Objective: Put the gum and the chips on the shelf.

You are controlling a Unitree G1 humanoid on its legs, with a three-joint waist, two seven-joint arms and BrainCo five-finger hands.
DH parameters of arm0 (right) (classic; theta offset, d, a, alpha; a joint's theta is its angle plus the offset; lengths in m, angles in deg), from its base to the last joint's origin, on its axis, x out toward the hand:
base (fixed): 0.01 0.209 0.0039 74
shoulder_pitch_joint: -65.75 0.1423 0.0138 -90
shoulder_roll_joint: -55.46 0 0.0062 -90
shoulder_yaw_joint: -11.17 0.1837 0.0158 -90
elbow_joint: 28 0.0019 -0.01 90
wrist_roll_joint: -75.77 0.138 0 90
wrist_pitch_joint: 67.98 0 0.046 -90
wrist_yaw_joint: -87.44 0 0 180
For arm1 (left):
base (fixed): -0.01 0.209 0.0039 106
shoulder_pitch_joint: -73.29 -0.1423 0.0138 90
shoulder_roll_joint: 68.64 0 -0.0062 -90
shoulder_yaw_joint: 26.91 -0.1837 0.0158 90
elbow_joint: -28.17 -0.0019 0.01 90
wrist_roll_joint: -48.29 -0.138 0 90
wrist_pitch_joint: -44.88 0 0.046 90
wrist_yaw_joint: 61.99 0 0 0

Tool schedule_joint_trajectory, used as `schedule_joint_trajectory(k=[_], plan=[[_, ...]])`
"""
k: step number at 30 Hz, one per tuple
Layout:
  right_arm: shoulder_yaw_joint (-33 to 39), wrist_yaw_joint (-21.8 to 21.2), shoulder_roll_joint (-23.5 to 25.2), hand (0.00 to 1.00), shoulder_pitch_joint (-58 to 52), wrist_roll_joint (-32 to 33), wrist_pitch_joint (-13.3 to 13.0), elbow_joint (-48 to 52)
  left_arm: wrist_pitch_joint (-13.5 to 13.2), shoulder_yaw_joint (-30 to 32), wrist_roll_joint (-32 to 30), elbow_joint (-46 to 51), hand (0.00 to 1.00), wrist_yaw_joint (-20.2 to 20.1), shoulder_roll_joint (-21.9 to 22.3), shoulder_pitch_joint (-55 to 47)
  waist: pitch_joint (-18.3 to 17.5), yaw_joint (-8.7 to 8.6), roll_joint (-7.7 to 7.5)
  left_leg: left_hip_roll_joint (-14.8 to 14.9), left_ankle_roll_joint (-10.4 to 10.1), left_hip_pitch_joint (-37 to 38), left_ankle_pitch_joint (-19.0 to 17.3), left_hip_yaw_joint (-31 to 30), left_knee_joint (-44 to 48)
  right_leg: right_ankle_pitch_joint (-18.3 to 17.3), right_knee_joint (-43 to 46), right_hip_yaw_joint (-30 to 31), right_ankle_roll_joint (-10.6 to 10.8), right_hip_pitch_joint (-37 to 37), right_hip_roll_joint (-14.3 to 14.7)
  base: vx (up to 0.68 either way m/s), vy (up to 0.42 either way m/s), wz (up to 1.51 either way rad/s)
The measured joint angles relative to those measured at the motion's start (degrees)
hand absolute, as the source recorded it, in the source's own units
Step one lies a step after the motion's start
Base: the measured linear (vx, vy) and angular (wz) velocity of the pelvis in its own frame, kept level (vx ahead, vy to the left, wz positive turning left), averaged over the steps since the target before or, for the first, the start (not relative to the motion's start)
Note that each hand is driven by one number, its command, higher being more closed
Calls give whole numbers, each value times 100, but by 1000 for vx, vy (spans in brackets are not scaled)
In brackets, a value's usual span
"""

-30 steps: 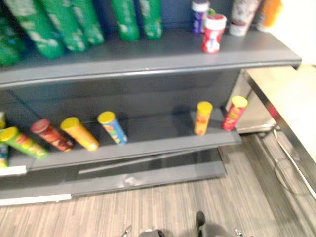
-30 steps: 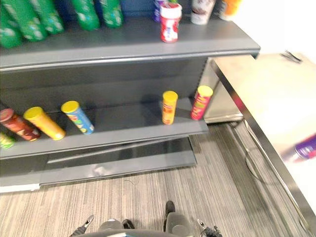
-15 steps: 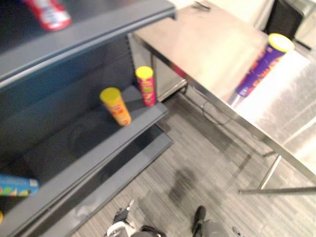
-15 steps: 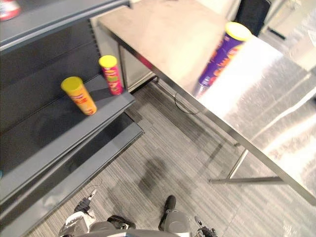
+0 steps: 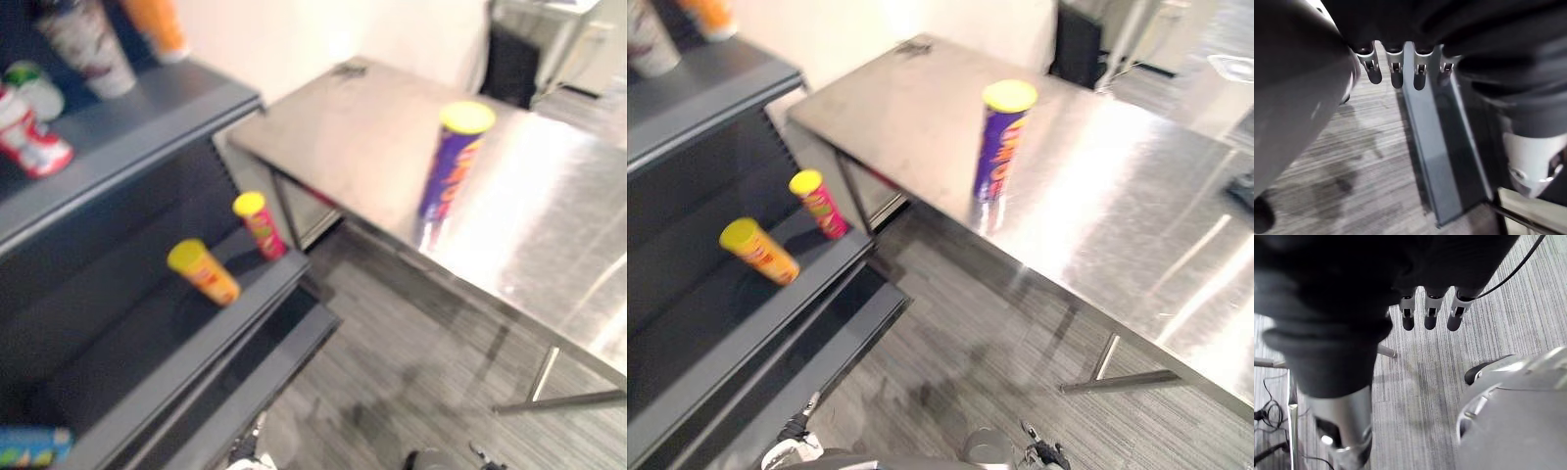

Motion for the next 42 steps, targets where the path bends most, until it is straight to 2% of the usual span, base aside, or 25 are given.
schedule_joint_trajectory(k=[1,2,3,4,5,6,7,8,9,11,12,14,18,21,28,32,33,36,37,39,42], plan=[[-2,2,-7,0,8,24,-32,44,-45,-39,3,12,0,-46,5,48,4,-4,-16,-268,-111,-390,-395,-526,-51,-141,-81,286,36,-25,-46,138,173,-114],[7,-4,-26,0,93,23,-38,29,-56,-155,18,39,0,-57,-19,65,8,57,-22,-638,-195,-789,-707,-1021,-332,-284,-148,684,193,-100,-74,126,230,-119],[44,-1,-6,0,120,16,-27,17,-57,-237,157,29,0,-68,-40,60,33,82,8,-880,-228,-986,-796,-1354,-859,-282,-116,922,223,-114,-56,120,245,-111],[48,-1,8,0,109,15,-25,-5,-55,-259,178,17,0,-75,-68,58,39,106,-16,-1035,-273,-1017,-811,-1511,-1214,-289,-95,1022,249,-92,-75,60,259,-113],[48,14,5,0,80,-11,-27,-12,-57,-313,186,8,0,-79,-65,10,29,175,-5,-1288,-299,-950,-660,-1844,-2105,-337,-63,1241,353,-108,-67,27,235,-95],[46,29,-32,0,74,-37,-30,3,-61,-353,186,4,0,-79,-28,-35,10,190,43,-1399,-414,-936,-434,-2101,-2554,-377,-39,1339,490,-114,-36,53,285,-112],[16,63,57,0,55,-42,-22,-4,-41,-392,197,-30,0,-59,-156,-44,-22,191,-67,-1619,-598,-741,-548,-2013,-2639,-383,1,1562,686,-114,-170,86,197,-58],[13,101,127,0,-10,-43,-22,-1,-45,-422,178,-16,0,-46,-187,-36,-88,129,-180,-1720,-640,-725,-567,-1964,-2691,-351,25,1539,703,-190,-166,125,187,-49],[40,128,161,0,-49,-67,-23,-12,-80,-418,133,21,0,-50,-203,-39,-131,172,-258,-1818,-639,-744,-582,-1944,-2644,-344,52,1531,687,-311,-171,121,153,-27],[116,163,162,0,-37,-92,-31,-87,-101,-428,104,-33,0,-48,-270,-30,-165,123,-318,-2012,-631,-763,-655,-2128,-2634,-301,-128,1642,657,-297,-270,129,184,-26],[277,166,162,0,13,-92,-40,-204,-104,-497,64,-167,0,-44,-292,-21,-200,104,-345,-2083,-601,-733,-632,-2099,-2765,-142,-334,1744,643,-294,-276,104,125,-17],[463,173,158,0,48,-92,-45,-310,-105,-532,-102,-242,0,-40,-310,-24,-219,134,-304,-2140,-580,-680,-617,-2146,-2879,-13,-539,1856,717,-259,-275,72,42,-29],[728,201,0,0,75,-92,-37,-649,-104,-696,-354,-466,0,-37,-277,-20,-386,105,-37,-2177,-553,-389,-496,-2174,-3329,410,-976,2028,673,-172,-196,61,-2,-41],[739,214,-18,0,59,-84,-43,-657,-107,-760,-526,-570,0,-38,-257,-21,-449,85,19,-2195,-598,-142,-424,-2171,-3684,600,-1165,2093,662,-158,-121,14,-25,-51],[1354,386,-13,0,35,32,-45,-844,-109,-724,-540,-589,0,-29,-360,-52,-558,67,-199,-2305,-663,86,-135,-2121,-4248,665,-1417,2079,668,-209,-111,-59,-34,-18],[2257,638,-165,0,99,297,-61,-559,-102,-672,-592,-585,0,-31,-347,-110,-599,51,-232,-2402,-687,317,100,-2114,-4760,652,-1488,2080,650,-209,-100,-65,-39,-7],[2656,781,-309,0,191,546,-78,-310,-101,-665,-616,-584,0,-32,-347,-149,-625,25,-237,-2434,-676,367,173,-2115,-4900,652,-1501,2085,650,-214,-100,-38,-23,-2],[3037,1084,-628,0,325,865,-197,383,-100,-648,-739,-585,0,-30,-336,-204,-698,-8,-183,-2477,-690,467,247,-2076,-5109,650,-1510,2101,647,-218,-99,-1,-5,-4],[3082,1180,-683,0,365,872,-237,614,-100,-641,-742,-585,0,-30,-329,-206,-717,-8,-169,-2482,-700,499,258,-2056,-5156,651,-1511,2112,647,-218,-95,14,-11,-9],[3068,1478,-800,0,473,866,-350,1599,-99,-638,-752,-584,0,-30,-286,-225,-747,-10,-134,-2486,-688,557,289,-2023,-5255,648,-1507,2128,643,-215,-78,32,-24,-6],[2834,1927,-888,0,749,685,-542,3283,-98,-621,-795,-405,0,-29,-161,-259,-791,-32,-112,-2455,-692,538,342,-1985,-5327,716,-1479,2196,745,-292,-23,43,-33,-7]])
